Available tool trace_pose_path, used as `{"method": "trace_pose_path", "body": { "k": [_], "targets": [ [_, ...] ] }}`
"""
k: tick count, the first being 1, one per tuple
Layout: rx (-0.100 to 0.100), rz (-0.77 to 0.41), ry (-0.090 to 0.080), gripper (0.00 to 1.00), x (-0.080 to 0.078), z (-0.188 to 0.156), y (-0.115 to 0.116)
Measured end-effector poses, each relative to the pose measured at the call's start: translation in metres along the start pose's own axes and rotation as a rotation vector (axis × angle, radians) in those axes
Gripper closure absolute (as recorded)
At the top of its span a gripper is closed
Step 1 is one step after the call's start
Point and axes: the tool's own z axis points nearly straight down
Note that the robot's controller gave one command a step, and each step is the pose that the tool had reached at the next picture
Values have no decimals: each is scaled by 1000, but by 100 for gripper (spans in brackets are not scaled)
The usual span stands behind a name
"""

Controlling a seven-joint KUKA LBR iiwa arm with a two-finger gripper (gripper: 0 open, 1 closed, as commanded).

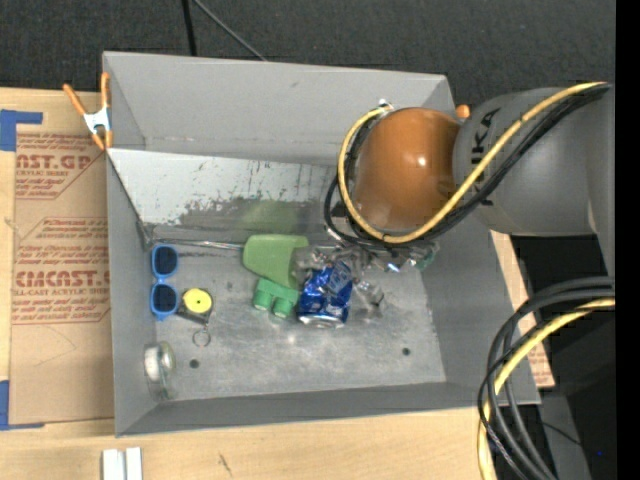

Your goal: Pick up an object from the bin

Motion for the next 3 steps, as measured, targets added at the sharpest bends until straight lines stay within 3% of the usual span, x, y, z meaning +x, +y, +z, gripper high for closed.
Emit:
{"method": "trace_pose_path", "body": {
  "k": [1, 2, 3],
  "targets": [
    [-2, -174, 0, 0, -15, 1, -1],
    [3, -293, -2, 0, -16, 29, 1],
    [6, -291, -8, 0, -17, 28, 0]
  ]
}}
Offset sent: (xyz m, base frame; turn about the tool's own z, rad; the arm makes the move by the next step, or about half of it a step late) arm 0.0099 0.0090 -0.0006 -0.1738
